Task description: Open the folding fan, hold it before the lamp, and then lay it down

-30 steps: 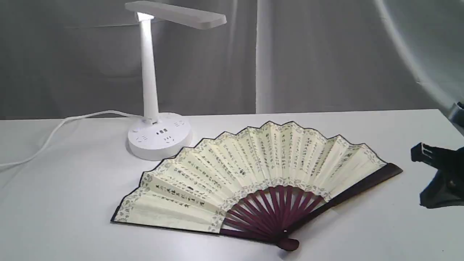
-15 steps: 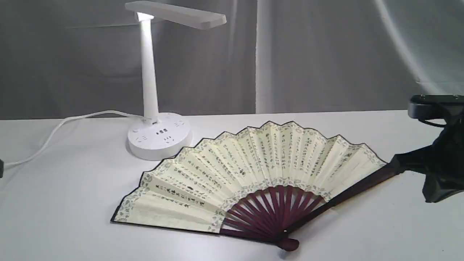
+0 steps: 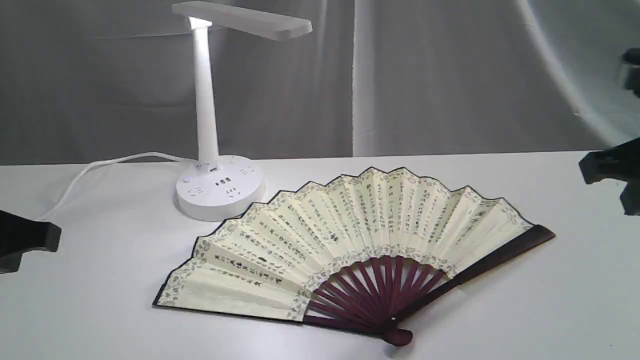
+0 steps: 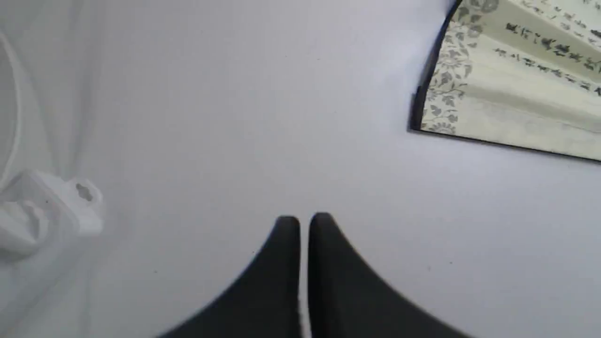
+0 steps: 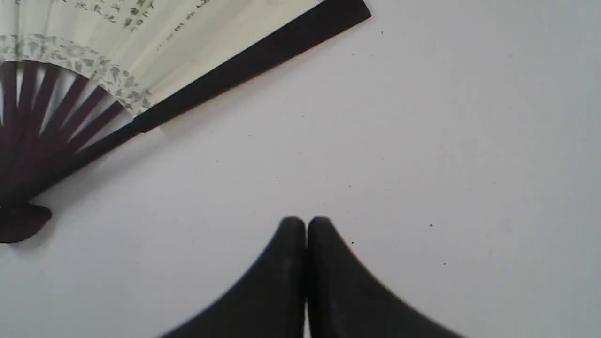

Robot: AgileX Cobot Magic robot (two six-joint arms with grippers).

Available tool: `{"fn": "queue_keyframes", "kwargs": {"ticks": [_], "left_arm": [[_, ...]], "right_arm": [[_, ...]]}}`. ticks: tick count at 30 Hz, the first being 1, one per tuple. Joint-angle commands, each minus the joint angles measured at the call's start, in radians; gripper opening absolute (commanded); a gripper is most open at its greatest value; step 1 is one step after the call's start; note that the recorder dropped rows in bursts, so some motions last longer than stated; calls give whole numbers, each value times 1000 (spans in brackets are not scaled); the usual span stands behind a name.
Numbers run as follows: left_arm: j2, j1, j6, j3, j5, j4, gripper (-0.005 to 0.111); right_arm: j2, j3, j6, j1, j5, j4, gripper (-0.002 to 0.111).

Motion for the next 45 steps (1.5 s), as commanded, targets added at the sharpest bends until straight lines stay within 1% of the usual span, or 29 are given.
{"fn": "queue_keyframes", "kwargs": {"ticks": [1,11,28,34,37,45], "left_arm": [[-73,-7,8,-5,-7,7,0],[-323,-7,8,-3,52,7,0],[-756,-7,10,-1,50,11,0],[-908,-7,10,48,76,11,0],[-992,-7,10,76,92,11,0],[-1207,-7,10,139,102,41,0]], "right_arm": [[-81,-5,5,5,15,-10,0],[-283,22,5,5,46,-10,0],[-786,290,1,5,42,-44,0],[-956,395,1,5,50,-44,0],[-1035,435,-2,5,89,-44,0],[-1272,462,0,5,108,-44,0]]}}
